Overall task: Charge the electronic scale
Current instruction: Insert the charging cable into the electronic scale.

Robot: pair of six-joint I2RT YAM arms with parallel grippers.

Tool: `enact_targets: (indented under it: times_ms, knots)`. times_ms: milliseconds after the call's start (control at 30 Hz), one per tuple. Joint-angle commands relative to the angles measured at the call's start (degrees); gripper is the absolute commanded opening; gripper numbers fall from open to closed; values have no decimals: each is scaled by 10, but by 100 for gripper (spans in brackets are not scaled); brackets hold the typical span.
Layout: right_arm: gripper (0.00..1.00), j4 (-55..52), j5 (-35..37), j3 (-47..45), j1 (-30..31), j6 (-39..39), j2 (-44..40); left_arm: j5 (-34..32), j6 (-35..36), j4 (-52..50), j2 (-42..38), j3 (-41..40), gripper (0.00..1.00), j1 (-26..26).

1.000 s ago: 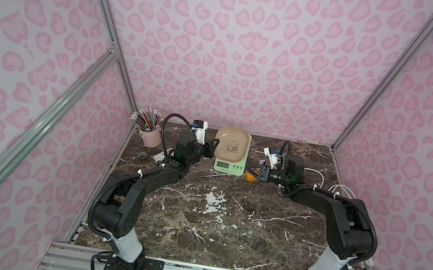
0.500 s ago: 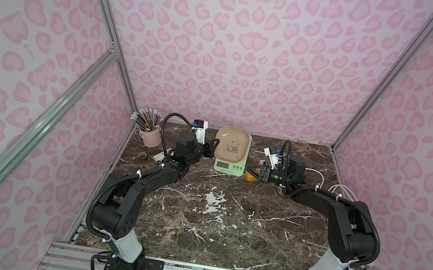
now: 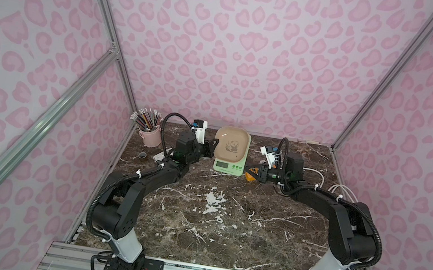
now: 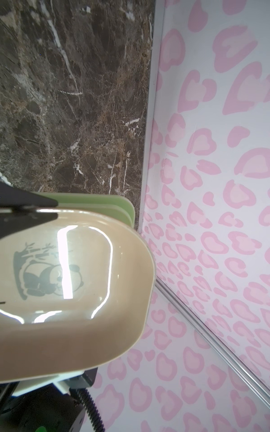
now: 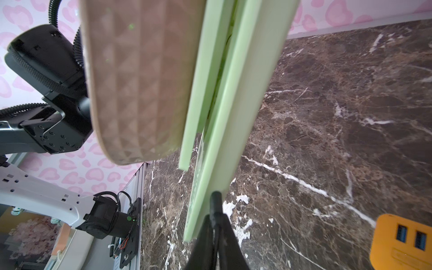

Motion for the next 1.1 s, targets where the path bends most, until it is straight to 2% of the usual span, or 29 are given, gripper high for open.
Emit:
enact_targets:
  times_ms: [0, 167, 567, 1067]
  knots:
    - [11, -10, -6, 14, 2, -23, -3, 11, 0, 34, -6, 2, 4, -1]
    - [12, -40, -6, 24, 2, -42, 2, 10, -1, 36, -11, -4, 4, -1]
    - [33, -80, 4, 37, 1, -75, 4, 5, 4, 30, -15, -4, 4, 1]
    - [48, -115, 12, 46, -12, -116, -13, 7, 12, 25, -19, -8, 4, 4]
